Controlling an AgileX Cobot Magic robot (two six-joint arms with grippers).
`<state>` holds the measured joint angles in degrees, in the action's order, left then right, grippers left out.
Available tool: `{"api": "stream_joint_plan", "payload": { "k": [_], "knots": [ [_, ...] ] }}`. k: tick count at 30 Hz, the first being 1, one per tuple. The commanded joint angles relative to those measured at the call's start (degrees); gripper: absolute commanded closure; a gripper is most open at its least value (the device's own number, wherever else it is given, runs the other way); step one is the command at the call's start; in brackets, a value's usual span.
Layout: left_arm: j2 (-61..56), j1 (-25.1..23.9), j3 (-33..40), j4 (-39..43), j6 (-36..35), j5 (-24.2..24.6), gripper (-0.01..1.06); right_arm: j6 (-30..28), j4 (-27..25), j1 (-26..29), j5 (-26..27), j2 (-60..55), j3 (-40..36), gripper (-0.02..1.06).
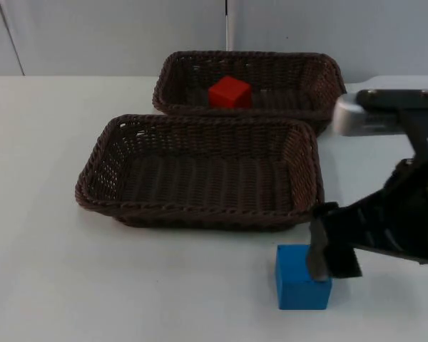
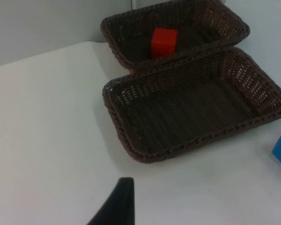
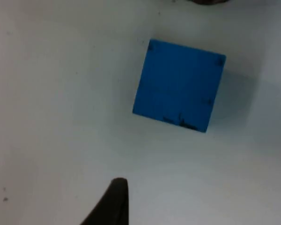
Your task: Pick up one cube with the left hand and place it into the upper basket. Pick up one cube with the right hand and place it into the lower basket.
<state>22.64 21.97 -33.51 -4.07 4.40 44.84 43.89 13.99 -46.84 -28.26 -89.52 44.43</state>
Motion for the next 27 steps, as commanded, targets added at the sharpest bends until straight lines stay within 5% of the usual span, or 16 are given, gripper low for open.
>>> {"api": "stream_joint_plan", "payload": {
  "k": [1, 7, 23, 27],
  "knots": [
    [-0.4, 0.0, 0.2, 0.0, -0.2, -0.3, 0.0, 4.1, 3.8, -0.4, 0.5, -1.8, 1.3, -0.01],
    [-0.4, 0.0, 0.2, 0.0, -0.2, -0.5, 0.0, 11.0, 10.3, -0.4, 1.7, -10.0, 6.4, 0.01],
    [-0.4, 0.0, 0.2, 0.3, -0.2, -0.5, 0.0, 10.9, 10.9, -0.5, 9.7, -22.9, 10.5, 0.06],
    [-0.4, 0.0, 0.2, 0.4, -0.2, -0.5, 0.0, 11.2, 10.8, -0.5, 10.7, -23.5, 10.5, 0.23]
  ]
}}
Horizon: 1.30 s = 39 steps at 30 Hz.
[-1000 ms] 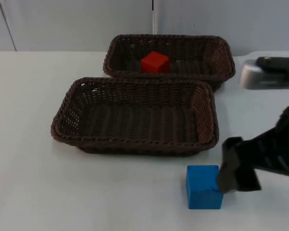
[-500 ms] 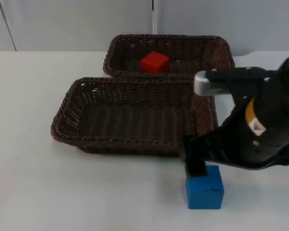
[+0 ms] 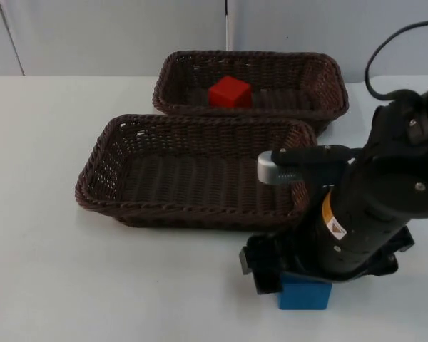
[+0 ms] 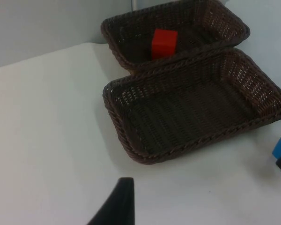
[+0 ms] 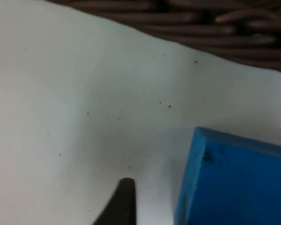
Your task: Pick up one cube with the left hand and place it into the upper basket. Pick up one cube with the right hand and place it into the lower basket.
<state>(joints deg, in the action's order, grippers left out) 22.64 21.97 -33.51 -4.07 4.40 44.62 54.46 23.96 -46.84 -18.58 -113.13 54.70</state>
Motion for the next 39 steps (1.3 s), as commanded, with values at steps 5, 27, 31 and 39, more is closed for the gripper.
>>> {"api": "stream_joint_plan", "payload": {
  "k": [5, 27, 31, 39],
  "knots": [
    [-0.4, 0.0, 0.2, 0.5, -0.2, -0.3, 0.0, 0.6, 0.8, -0.5, 0.8, 0.1, 0.2, 0.7],
    [-0.4, 0.0, 0.2, 0.5, -0.2, -0.3, 0.0, -9.1, -0.7, -5.9, -14.7, 22.2, 0.2, 1.05],
    [-0.4, 0.0, 0.2, 0.7, -0.2, -0.3, 0.0, -9.1, -0.2, -5.9, -15.0, 26.0, 0.2, 1.05],
    [-0.4, 0.0, 0.2, 0.7, -0.2, -0.3, 0.0, -9.1, 0.1, -5.9, -13.9, 27.4, 0.2, 1.05]
  ]
}}
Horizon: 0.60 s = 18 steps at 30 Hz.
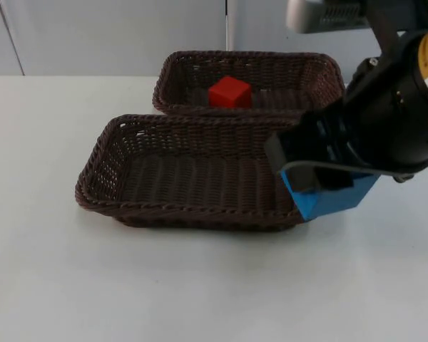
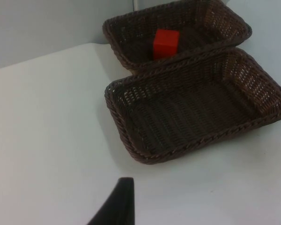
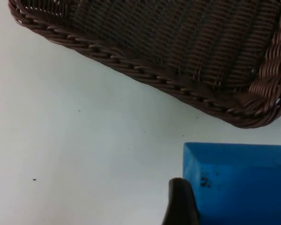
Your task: Pick up one cube with the left hand and place it into the upper basket. Pick up one cube with the right hand and place it into the lower basket.
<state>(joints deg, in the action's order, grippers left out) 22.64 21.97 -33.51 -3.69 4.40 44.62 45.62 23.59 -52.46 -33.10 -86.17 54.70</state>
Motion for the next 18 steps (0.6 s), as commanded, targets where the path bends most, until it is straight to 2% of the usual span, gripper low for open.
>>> {"api": "stream_joint_plan", "payload": {
  "k": [1, 18],
  "knots": [
    [-0.4, 0.0, 0.2, 0.3, -0.2, -0.3, 0.0, -0.3, 0.5, -0.2, 0.6, 0.4, 0.2, 1.05],
    [-0.4, 0.0, 0.2, 0.3, -0.2, -0.1, 0.0, -0.7, 1.4, -0.2, 1.7, 0.4, 0.2, 1.05]
  ]
}}
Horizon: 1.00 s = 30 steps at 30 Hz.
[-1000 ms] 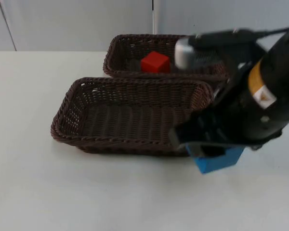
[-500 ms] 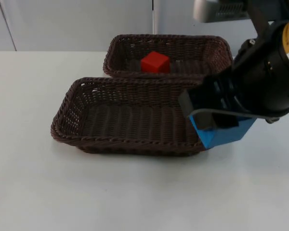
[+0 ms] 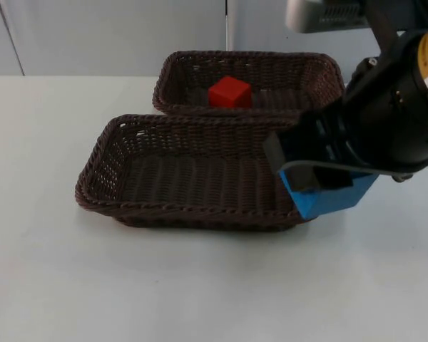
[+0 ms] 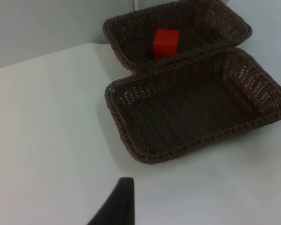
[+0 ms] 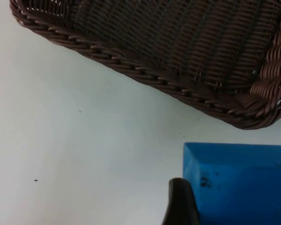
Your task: Pick up one cube with the left hand and place it into the upper basket. Pick up one cube with the right hand and place it into the lower basket.
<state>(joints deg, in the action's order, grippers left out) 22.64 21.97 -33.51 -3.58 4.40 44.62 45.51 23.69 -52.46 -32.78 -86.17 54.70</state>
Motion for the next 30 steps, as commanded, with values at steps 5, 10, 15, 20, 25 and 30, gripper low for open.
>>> {"api": "stream_joint_plan", "payload": {
  "k": [5, 10, 15, 20, 25, 30],
  "knots": [
    [-0.4, 0.0, 0.2, 0.0, -0.2, -0.3, 0.0, -1.7, 1.6, -0.1, 2.0, 0.4, 0.2, 1.05],
    [-0.4, 0.0, 0.2, 0.0, -0.2, -0.3, 0.0, -3.1, 1.7, -0.1, 3.3, 0.0, 1.9, 1.05],
    [-0.4, 0.0, 0.2, 0.0, -0.2, -0.3, 0.0, -6.4, 1.7, -0.1, 1.0, -3.8, 7.4, 1.05],
    [-0.4, 0.0, 0.2, 0.0, -0.2, -0.3, 0.0, -8.3, 1.7, -0.1, 0.0, -11.4, 14.5, 1.05],
    [-0.4, 0.0, 0.2, 0.0, -0.2, -0.3, 0.0, -9.4, 1.7, 1.8, -0.6, -18.7, 22.1, 1.05],
    [-0.4, 0.0, 0.2, 0.0, -0.2, -0.3, 0.0, -9.7, 1.3, 6.1, -0.6, -28.4, 32.3, 1.05]
  ]
}}
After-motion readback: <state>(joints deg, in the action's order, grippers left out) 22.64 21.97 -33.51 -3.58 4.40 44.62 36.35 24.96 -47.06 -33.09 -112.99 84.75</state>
